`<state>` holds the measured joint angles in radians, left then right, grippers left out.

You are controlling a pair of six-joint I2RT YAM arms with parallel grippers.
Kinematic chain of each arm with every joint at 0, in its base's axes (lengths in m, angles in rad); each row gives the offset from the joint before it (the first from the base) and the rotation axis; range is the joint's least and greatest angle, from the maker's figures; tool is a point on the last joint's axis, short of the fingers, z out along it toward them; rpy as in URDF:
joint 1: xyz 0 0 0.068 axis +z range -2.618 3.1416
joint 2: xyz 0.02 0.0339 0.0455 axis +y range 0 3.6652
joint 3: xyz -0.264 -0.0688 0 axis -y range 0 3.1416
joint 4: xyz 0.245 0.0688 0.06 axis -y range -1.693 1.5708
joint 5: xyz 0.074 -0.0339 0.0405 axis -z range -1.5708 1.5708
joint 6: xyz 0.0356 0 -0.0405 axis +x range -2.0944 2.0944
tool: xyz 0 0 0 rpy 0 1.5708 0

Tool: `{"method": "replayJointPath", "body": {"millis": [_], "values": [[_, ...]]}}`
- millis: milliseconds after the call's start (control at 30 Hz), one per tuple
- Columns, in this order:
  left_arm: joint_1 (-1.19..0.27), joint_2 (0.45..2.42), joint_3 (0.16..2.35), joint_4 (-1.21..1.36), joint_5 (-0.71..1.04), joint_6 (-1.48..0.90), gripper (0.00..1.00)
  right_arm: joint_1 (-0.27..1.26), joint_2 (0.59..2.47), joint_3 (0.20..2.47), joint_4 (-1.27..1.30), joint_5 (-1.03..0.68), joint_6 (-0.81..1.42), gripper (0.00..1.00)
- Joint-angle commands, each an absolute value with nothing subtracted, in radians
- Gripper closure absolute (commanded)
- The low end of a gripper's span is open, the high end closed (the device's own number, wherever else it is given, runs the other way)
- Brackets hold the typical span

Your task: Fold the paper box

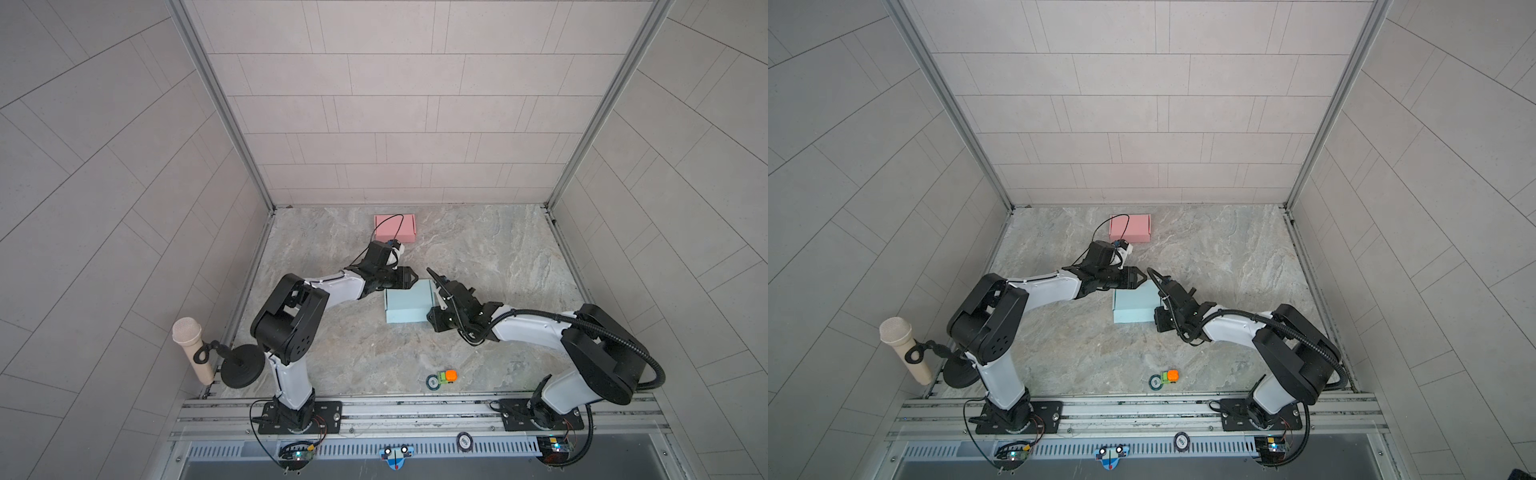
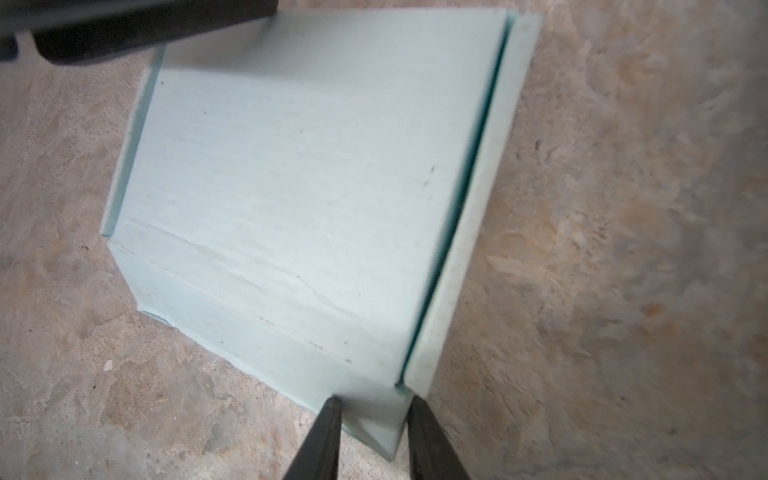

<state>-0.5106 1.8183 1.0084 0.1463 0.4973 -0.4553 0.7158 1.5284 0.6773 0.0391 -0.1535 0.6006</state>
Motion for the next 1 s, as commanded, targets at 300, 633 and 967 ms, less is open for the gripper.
{"method": "replayJointPath", "body": {"millis": [300, 633, 967], "values": [[-0.509, 1.859, 0.977, 0.136, 0.492, -0.454, 0.44, 0.679, 1.589, 0.715, 0.021, -0.127, 0.572, 0.75], [-0.509, 1.861, 0.98, 0.135, 0.494, -0.455, 0.44, 0.67, 1.586, 0.713, 0.019, -0.115, 0.571, 0.77], [-0.473, 1.861, 0.976, 0.141, 0.494, -0.455, 0.45, 0.664, 1.551, 0.69, 0.003, -0.078, 0.56, 0.75]]}}
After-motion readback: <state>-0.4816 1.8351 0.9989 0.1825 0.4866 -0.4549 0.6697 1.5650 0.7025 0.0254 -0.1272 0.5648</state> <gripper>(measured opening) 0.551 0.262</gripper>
